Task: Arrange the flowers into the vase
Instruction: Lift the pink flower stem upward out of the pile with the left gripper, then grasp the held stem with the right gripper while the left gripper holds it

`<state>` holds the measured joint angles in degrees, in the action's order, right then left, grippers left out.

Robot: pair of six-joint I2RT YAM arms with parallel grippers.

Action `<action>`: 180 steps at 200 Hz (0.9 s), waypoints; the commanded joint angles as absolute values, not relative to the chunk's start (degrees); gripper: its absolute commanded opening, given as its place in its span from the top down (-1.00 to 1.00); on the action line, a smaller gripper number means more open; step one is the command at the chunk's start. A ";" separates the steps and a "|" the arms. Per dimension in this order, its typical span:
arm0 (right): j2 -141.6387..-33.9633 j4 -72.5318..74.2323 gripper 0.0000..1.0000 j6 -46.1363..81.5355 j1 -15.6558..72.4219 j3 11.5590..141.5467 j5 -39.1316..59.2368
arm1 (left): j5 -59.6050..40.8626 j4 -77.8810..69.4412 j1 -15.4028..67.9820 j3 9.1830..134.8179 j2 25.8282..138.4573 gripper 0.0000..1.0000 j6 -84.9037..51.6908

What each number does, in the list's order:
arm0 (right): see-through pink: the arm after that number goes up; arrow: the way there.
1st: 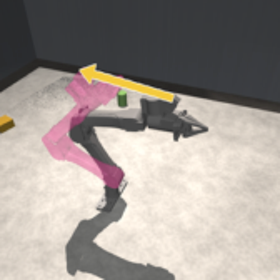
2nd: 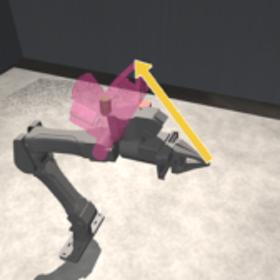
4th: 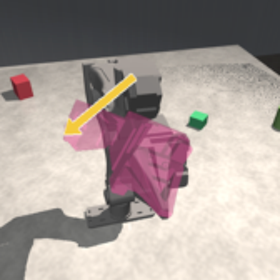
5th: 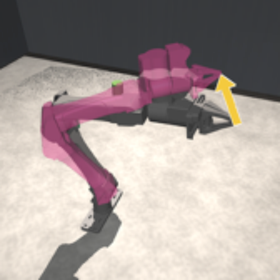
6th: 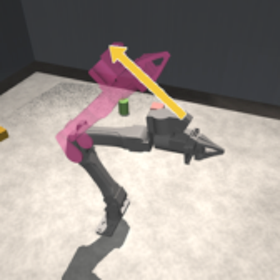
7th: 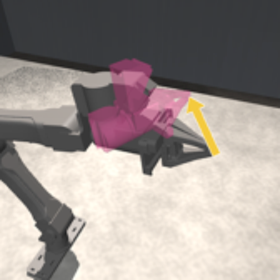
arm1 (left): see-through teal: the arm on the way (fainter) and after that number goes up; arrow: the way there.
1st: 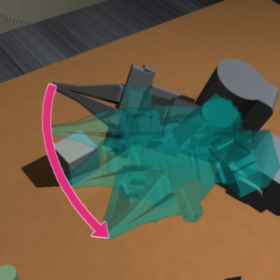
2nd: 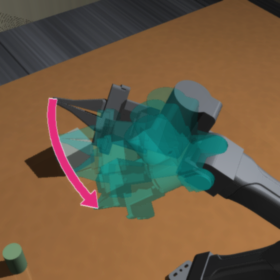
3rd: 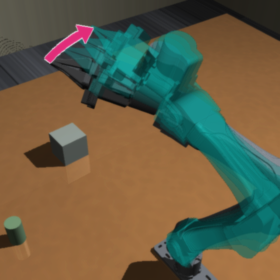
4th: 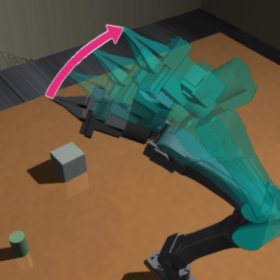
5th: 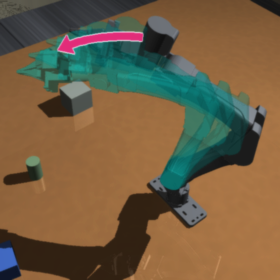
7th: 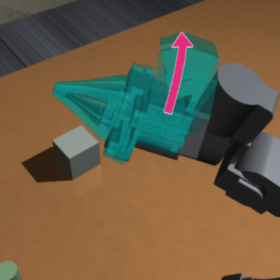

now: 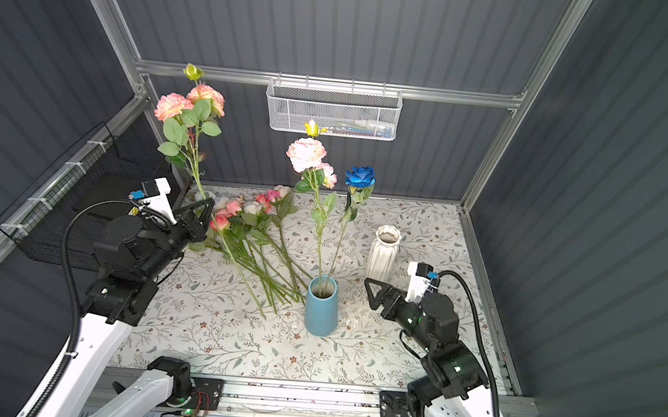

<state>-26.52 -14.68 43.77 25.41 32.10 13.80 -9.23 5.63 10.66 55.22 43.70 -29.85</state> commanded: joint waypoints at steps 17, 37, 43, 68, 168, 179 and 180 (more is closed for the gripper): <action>-27.85 -13.27 -0.67 38.07 33.00 38.69 25.27 | -18.30 9.49 10.42 55.55 37.45 1.00 -26.68; -31.37 -14.15 -0.66 35.22 41.38 42.74 23.15 | -22.05 9.84 10.37 55.68 35.39 1.00 -26.14; -32.67 -14.26 -0.66 34.43 44.57 43.92 21.67 | -22.73 9.92 10.39 55.68 34.76 1.00 -25.82; -39.95 -14.50 -0.71 29.98 57.17 49.41 14.28 | -25.15 9.48 10.38 55.50 32.58 1.00 -25.22; -75.14 -9.70 -0.74 22.15 69.04 77.30 17.01 | -44.18 1.48 10.38 54.66 30.86 1.00 -30.63; -77.28 -9.69 -0.74 21.29 68.95 79.85 17.22 | -45.07 -0.12 10.37 54.21 31.04 1.00 -32.11; -77.53 -9.72 -0.74 21.19 68.97 80.18 17.23 | -45.17 -0.28 10.42 54.18 31.03 1.00 -32.23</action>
